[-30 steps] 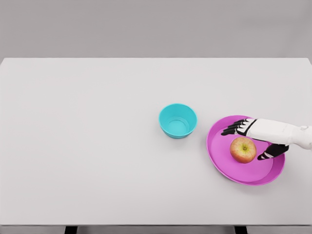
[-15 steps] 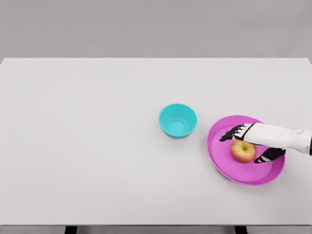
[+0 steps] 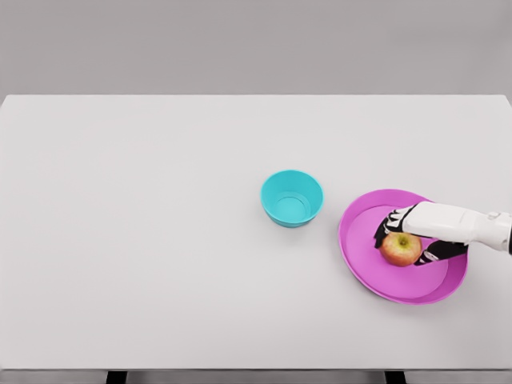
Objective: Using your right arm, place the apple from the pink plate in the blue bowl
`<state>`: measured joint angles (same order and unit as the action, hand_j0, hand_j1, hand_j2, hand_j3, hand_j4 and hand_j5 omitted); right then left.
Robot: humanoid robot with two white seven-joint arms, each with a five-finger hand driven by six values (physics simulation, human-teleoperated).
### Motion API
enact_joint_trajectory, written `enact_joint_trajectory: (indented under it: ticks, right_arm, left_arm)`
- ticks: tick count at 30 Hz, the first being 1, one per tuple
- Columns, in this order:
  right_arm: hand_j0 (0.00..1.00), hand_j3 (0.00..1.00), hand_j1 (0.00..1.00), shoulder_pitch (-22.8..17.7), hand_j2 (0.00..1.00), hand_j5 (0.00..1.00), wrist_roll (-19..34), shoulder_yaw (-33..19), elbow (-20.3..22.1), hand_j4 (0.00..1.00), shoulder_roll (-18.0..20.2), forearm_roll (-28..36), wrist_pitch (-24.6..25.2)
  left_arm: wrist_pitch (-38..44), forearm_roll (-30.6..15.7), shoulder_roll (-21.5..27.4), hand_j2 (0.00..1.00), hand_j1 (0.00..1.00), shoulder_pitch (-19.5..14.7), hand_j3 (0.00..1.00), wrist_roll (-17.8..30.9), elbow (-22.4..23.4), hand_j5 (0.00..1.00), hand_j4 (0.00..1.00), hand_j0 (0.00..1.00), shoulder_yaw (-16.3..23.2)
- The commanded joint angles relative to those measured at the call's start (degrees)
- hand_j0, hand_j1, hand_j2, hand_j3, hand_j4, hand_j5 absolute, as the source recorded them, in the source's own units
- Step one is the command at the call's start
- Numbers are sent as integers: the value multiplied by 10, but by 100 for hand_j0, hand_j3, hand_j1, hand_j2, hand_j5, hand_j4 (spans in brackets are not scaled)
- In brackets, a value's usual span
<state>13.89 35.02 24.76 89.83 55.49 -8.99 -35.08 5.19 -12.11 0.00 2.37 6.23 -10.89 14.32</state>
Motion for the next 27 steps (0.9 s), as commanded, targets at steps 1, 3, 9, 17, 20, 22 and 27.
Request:
enact_joint_trajectory:
  ticks: [1,3,9,17,20,22,27]
  right_arm:
    - [53,53,53,0,53,53,0,-2,0,53,1,3,1]
    - [53,53,53,2,53,53,0,-4,1,53,1,4,1]
    - [53,53,53,27,53,53,0,-4,4,53,-1,6,1]
    - [53,53,53,61,53,53,0,-5,1,53,-18,6,1]
    - [53,53,53,78,53,53,0,-4,0,53,-35,6,1]
    - [53,53,53,90,53,53,0,-4,-1,53,-45,4,1]
    - [53,53,53,111,53,53,0,-3,-1,53,-70,2,1]
  left_arm:
    - [0,0,0,100,100,0,100,0,0,100,100,100,0]
    - [0,0,0,100,100,0,100,0,0,100,100,100,0]
    - [0,0,0,100,100,0,100,0,0,100,100,100,0]
    - [0,0,0,100,100,0,100,0,0,100,100,100,0]
    - [0,0,0,100,100,0,100,0,0,100,100,100,0]
    - [0,0,0,100,100,0,100,0,0,100,100,100,0]
    - [0,0,0,100,100,0,100,0,0,100,100,100,0]
